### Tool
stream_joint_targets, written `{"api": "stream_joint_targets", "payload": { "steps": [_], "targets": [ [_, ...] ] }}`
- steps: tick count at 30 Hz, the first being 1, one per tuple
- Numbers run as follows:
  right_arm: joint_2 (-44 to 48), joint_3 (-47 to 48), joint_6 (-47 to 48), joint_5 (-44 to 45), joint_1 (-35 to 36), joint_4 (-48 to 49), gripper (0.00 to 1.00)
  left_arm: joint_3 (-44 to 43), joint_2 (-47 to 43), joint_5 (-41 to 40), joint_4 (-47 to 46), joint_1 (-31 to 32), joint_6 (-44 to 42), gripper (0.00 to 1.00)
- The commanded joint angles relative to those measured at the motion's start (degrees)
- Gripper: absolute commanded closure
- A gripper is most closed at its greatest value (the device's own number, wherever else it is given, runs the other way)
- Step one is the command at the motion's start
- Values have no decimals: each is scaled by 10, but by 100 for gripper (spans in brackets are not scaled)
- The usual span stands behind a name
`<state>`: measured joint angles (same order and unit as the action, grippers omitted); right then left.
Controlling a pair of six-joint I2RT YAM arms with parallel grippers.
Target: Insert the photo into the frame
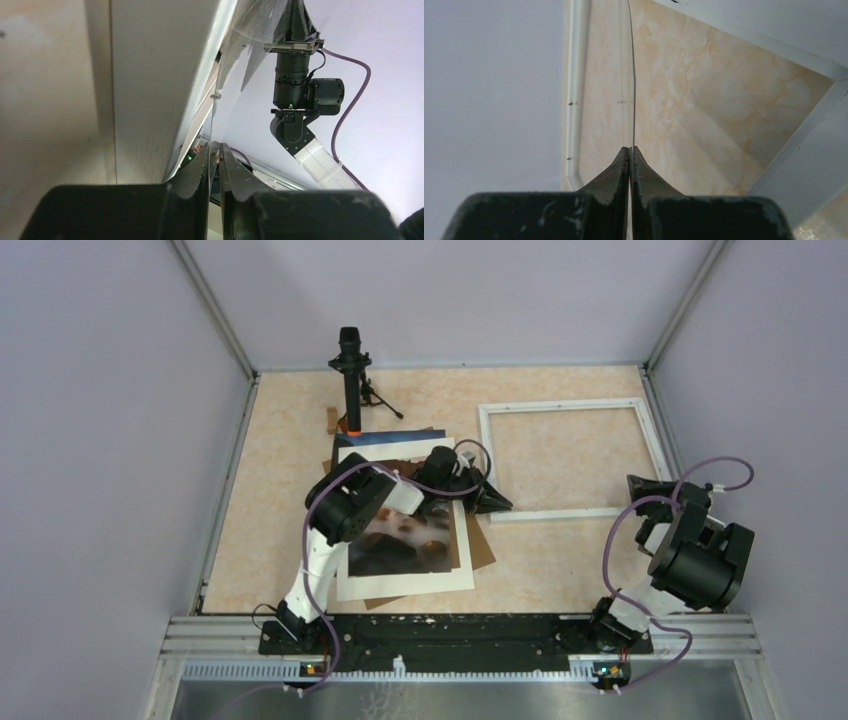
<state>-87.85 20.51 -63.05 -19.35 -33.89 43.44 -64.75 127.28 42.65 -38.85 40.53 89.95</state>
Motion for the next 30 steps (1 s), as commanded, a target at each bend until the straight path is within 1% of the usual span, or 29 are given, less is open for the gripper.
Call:
{"api": "stream_joint_targets", "payload": {
  "steps": [1,13,17,23,25,29,30],
  "targets": [
    [2,-6,4,17,0,39,100,-29,13,6,-2,-2,-10,85],
    [2,-19,-5,21,0,65,100,-48,26,3,8,-3,-13,87],
    [4,-18,-4,23,1,60,100,-58,32,2,14,-4,-14,87],
    [-6,-14,-4,18,3,63,100,-50,28,3,20,-8,-19,87],
    [-10,-12,-4,16,5,63,100,-46,23,3,29,-9,-26,85],
    [-17,-10,-5,14,8,69,100,-38,7,4,53,-10,-44,83],
    [-19,-9,-6,14,10,70,99,-35,1,4,58,-9,-47,79]
  ]
}}
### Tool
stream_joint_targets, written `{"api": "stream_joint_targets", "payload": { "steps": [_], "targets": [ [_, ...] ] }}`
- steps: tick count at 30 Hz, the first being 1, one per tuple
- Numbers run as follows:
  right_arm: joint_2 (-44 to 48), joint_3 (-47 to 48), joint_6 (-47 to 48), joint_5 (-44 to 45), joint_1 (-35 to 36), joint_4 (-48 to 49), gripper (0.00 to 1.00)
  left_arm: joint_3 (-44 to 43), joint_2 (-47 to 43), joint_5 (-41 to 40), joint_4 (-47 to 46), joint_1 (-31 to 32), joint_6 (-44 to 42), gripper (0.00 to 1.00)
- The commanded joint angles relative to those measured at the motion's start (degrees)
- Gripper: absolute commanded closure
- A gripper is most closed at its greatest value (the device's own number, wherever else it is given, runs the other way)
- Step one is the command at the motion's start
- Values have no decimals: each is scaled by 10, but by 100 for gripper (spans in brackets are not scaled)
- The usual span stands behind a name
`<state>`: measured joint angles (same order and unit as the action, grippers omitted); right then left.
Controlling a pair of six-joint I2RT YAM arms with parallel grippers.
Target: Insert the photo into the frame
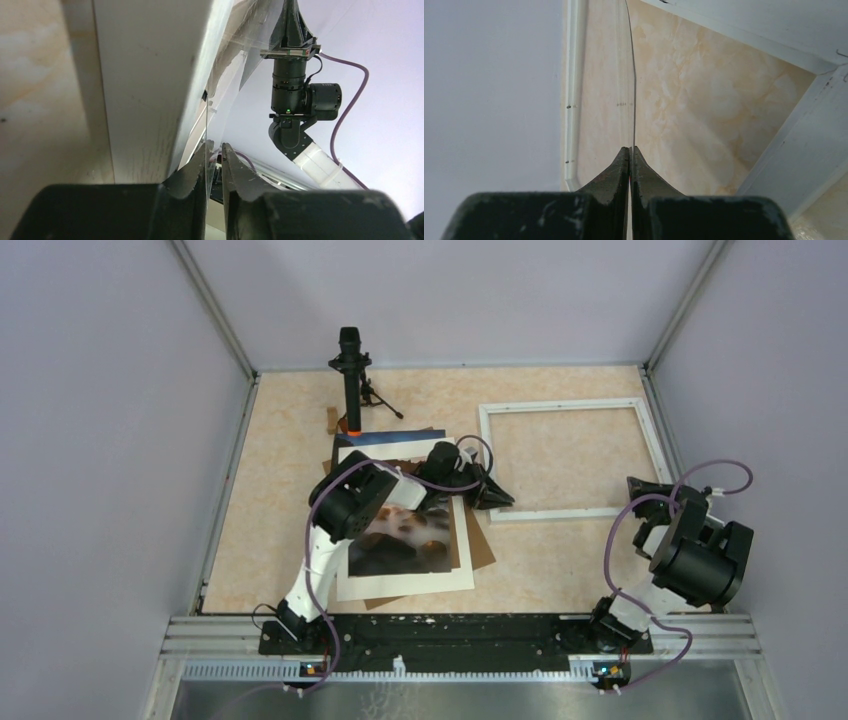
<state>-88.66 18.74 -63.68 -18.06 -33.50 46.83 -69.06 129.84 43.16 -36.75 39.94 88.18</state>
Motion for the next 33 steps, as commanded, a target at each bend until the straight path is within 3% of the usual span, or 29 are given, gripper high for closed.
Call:
{"api": "stream_joint_targets", "payload": {
  "steps": [1,6,11,19,33],
  "targets": [
    [-12,9,0,2,6,37,99,11,-26,0,39,-3,-31,77],
    [-18,11,-4,5,9,40,97,22,-37,10,45,-6,-34,67],
    [-18,14,-6,6,10,36,96,41,-49,14,47,-9,-41,65],
    [-18,25,-3,8,15,19,92,64,-78,24,69,-15,-63,53],
    [41,74,37,38,27,-176,45,93,-161,38,131,-21,-142,48]
  ]
}}
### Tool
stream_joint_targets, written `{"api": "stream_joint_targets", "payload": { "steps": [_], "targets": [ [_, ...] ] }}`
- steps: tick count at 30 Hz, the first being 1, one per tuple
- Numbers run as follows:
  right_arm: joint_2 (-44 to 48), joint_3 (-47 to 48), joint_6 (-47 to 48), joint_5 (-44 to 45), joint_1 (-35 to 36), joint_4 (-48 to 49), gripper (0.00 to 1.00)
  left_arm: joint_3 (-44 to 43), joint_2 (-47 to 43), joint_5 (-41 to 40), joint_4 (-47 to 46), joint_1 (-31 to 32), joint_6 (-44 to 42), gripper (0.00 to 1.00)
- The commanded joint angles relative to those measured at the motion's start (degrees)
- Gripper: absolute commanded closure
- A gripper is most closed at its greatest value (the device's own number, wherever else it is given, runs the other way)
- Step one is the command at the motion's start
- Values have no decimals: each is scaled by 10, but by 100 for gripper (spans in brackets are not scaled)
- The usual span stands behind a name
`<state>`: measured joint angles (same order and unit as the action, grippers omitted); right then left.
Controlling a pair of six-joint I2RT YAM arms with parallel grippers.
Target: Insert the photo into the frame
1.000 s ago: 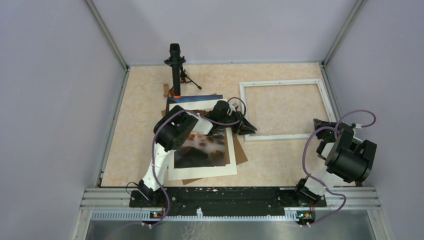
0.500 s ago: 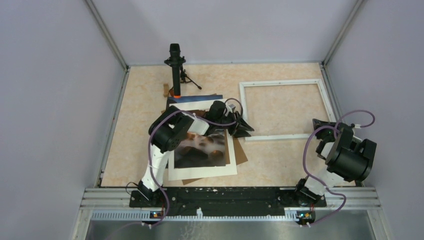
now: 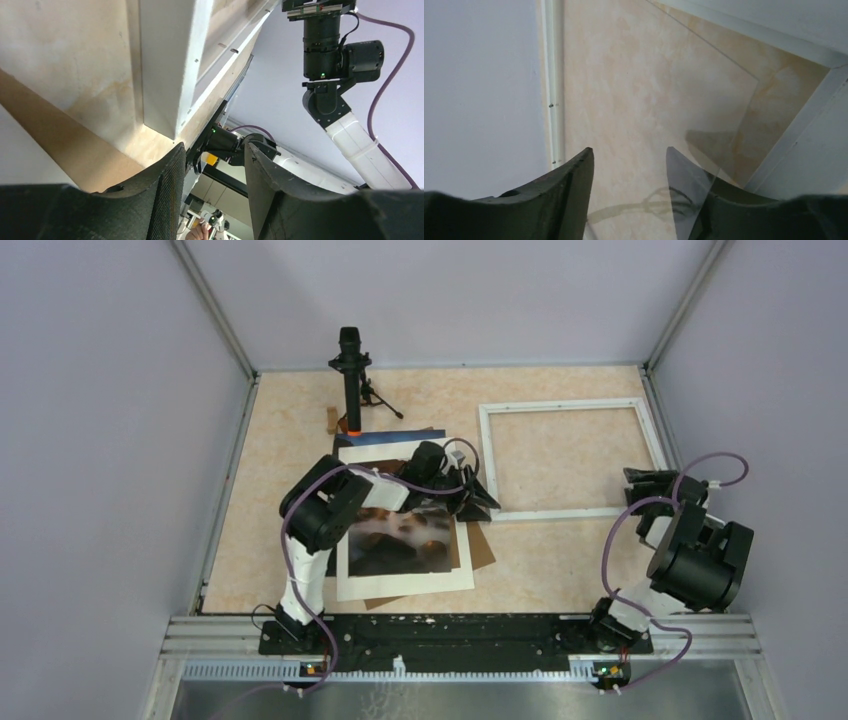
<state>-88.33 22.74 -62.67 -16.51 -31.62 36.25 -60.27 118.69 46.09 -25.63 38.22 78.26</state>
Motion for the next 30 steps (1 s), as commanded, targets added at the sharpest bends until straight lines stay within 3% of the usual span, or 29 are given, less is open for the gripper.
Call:
{"api": "stream_joint_targets", "payload": {
  "steps": [1,5,13,21,30],
  "targets": [
    [44,41,32,29,11,-89,41,6,-55,9,22,-4,-47,47],
    [62,61,46,49,11,-162,30,11,-72,13,26,-7,-58,46],
    [80,126,70,75,13,-333,19,14,-97,25,25,-8,-74,44],
    [82,214,122,124,15,-518,1,3,-120,34,51,-10,-121,41],
    [124,313,283,241,31,-687,1,-48,-146,26,173,-15,-272,34]
  ]
}}
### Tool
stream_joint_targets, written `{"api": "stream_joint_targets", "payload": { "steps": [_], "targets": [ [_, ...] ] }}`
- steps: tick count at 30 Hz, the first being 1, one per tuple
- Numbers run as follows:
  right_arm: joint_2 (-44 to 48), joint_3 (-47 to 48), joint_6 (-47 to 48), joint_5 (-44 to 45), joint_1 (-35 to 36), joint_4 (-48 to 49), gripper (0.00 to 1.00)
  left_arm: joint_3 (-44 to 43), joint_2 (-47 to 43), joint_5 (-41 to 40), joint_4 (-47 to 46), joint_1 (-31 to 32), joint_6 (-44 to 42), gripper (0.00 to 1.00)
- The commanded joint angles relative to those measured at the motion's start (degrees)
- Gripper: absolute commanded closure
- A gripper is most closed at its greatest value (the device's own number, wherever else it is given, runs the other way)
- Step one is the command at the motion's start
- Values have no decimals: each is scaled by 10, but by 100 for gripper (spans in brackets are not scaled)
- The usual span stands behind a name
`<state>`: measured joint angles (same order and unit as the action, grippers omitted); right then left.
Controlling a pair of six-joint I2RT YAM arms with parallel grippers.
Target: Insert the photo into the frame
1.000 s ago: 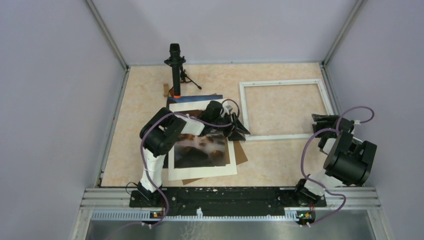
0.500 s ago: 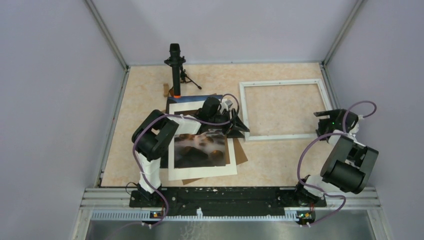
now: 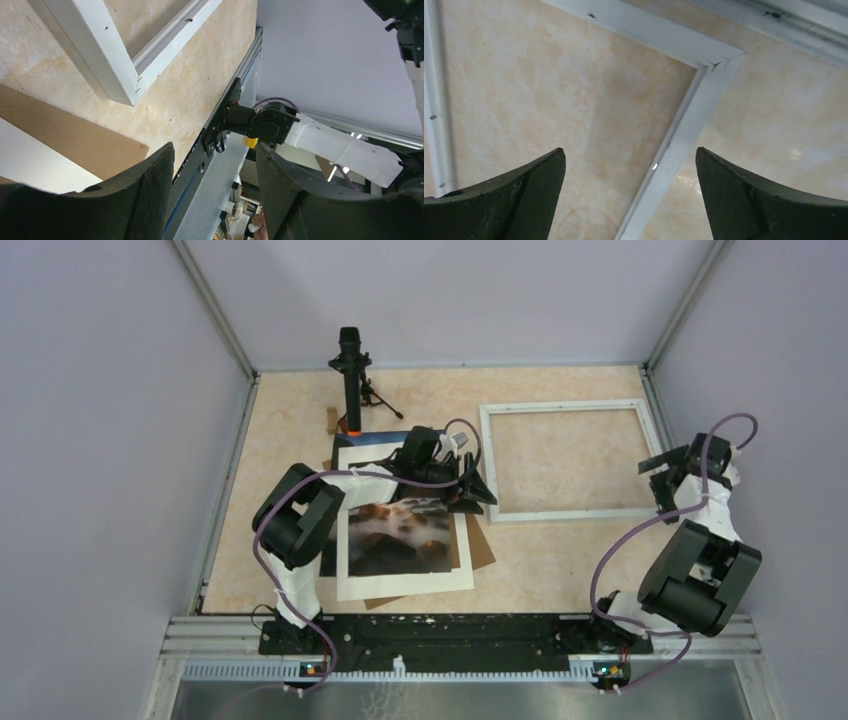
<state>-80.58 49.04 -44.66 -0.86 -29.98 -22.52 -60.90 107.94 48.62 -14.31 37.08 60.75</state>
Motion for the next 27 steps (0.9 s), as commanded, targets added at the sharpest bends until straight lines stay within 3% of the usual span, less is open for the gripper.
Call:
{"api": "stream_joint_targets", "payload": {
  "steps": [1,5,10,14,18,20,24,27],
  "targets": [
    [55,54,120,101,25,-104,1,-50,-41,-1,74,-5,-114,33],
    [81,50,167,137,70,-96,1,-82,-48,-12,133,-4,-170,28],
    [75,52,218,-50,120,-9,1,-108,-55,-52,196,-6,-227,25],
    [-2,103,253,-174,244,14,1,-139,-67,-125,266,-6,-289,19],
    [-64,141,221,-248,376,40,1,-144,-103,-222,315,-4,-334,13],
    [-82,138,184,-287,429,74,1,-112,-141,-268,328,-6,-343,10],
    [-108,100,91,-337,517,164,4,34,-256,-370,331,-6,-325,3],
    [-124,53,14,-369,578,255,14,124,-338,-440,346,-17,-273,2]
  ]
}}
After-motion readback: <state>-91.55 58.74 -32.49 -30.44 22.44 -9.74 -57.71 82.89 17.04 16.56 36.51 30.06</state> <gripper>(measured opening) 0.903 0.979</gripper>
